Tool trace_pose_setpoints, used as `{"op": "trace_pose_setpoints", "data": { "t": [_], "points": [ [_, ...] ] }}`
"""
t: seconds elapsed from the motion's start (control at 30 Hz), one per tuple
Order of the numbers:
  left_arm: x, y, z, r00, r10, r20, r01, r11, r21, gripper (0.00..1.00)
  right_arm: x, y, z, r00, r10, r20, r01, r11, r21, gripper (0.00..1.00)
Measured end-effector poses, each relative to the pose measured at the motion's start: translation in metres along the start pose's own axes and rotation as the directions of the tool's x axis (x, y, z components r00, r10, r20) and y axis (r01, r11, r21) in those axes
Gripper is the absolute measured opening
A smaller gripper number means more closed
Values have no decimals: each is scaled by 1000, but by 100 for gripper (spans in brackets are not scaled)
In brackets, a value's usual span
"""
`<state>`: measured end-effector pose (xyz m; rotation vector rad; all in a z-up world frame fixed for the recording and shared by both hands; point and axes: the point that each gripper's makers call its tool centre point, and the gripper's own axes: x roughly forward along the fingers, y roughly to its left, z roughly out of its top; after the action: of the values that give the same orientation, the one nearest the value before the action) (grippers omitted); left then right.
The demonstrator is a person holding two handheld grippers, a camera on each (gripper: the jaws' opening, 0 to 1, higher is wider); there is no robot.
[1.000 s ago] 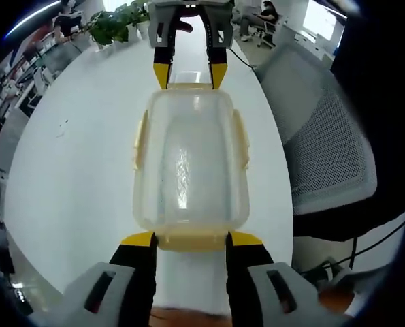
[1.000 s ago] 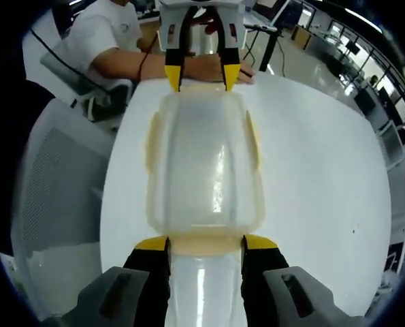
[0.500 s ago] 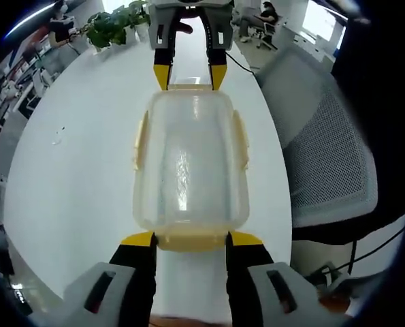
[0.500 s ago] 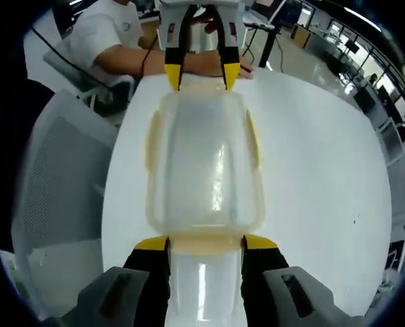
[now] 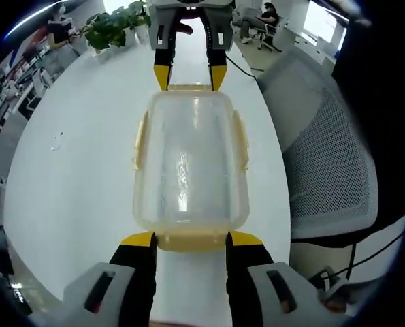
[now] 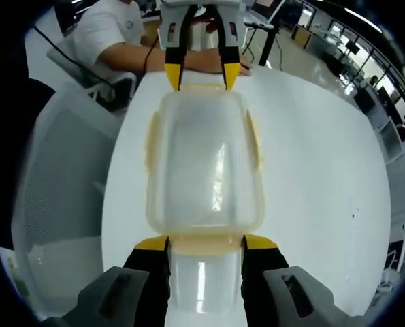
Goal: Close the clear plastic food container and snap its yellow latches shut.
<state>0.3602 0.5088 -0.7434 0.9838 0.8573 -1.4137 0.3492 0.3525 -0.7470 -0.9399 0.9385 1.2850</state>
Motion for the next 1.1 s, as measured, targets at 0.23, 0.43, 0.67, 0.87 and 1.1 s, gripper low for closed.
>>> {"op": "trace_pose_setpoints", "data": {
  "t": [0.23,0.43,0.67,0.87,1.1],
  "points": [
    [2,-1,8,1000,-1,6,1,1000,-1,39,-5,1,-9,1000,0,1,0,1000,1,39],
    [4,-2,16,1000,-1,3,1,1000,0,39,-6,2,-16,1000,-2,2,2,1000,1,40],
    [9,-3,27,1000,-2,4,2,1000,1,39,-11,4,-27,1000,-3,1,3,1000,7,39],
    [11,-5,35,1000,-4,8,4,1000,3,39,-13,6,-36,1000,-7,0,7,1000,3,39],
    [16,-5,45,1000,-11,10,11,1000,4,39,-16,8,-45,1000,-7,-9,7,1000,9,40]
  ]
}}
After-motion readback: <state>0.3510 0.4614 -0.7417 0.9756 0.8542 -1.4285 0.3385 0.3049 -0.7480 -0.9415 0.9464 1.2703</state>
